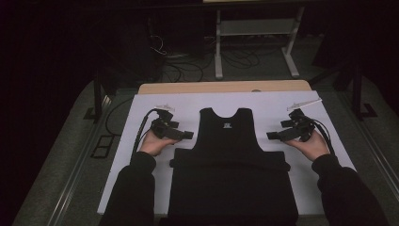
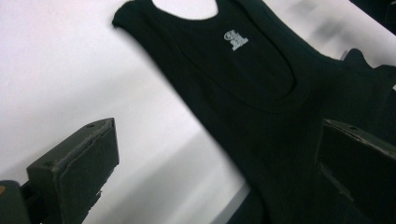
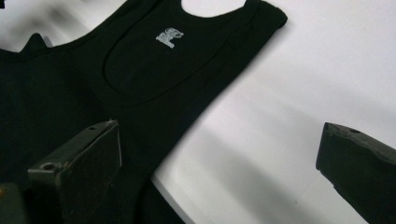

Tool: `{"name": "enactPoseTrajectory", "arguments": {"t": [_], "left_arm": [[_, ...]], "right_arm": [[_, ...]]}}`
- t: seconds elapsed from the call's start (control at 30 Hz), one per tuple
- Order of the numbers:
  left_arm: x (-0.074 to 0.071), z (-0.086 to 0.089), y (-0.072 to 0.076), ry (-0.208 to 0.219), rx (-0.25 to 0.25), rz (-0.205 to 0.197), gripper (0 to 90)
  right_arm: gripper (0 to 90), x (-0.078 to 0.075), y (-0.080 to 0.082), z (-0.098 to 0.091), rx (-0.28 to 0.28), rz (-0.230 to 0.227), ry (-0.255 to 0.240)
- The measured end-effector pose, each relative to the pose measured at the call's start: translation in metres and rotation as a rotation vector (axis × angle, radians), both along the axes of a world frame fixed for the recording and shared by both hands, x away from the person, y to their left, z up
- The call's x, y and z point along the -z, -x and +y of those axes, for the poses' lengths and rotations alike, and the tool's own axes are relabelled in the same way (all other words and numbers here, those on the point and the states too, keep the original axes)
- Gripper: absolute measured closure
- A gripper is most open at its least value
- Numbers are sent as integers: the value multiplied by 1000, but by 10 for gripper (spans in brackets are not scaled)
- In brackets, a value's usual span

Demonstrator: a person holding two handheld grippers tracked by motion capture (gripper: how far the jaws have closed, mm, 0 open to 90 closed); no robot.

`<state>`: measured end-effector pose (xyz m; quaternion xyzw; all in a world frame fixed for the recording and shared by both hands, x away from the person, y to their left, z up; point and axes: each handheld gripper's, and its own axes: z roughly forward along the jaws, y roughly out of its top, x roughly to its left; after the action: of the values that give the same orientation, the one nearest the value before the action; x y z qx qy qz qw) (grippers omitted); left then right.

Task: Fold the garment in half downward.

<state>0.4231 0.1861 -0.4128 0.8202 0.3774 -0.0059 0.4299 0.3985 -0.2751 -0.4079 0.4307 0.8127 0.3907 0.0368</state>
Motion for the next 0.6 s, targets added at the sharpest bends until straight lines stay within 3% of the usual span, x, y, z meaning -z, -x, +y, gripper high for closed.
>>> {"name": "enactPoseTrajectory", "arguments": {"t": [0.33, 0.6], "left_arm": [[-1, -9, -10, -9, 9, -3, 0], [4, -15, -17, -20, 16, 4, 0]], "right_arm": [[0, -1, -11, 4, -1, 5, 1], [0, 6, -17, 7, 6, 24, 2]]}}
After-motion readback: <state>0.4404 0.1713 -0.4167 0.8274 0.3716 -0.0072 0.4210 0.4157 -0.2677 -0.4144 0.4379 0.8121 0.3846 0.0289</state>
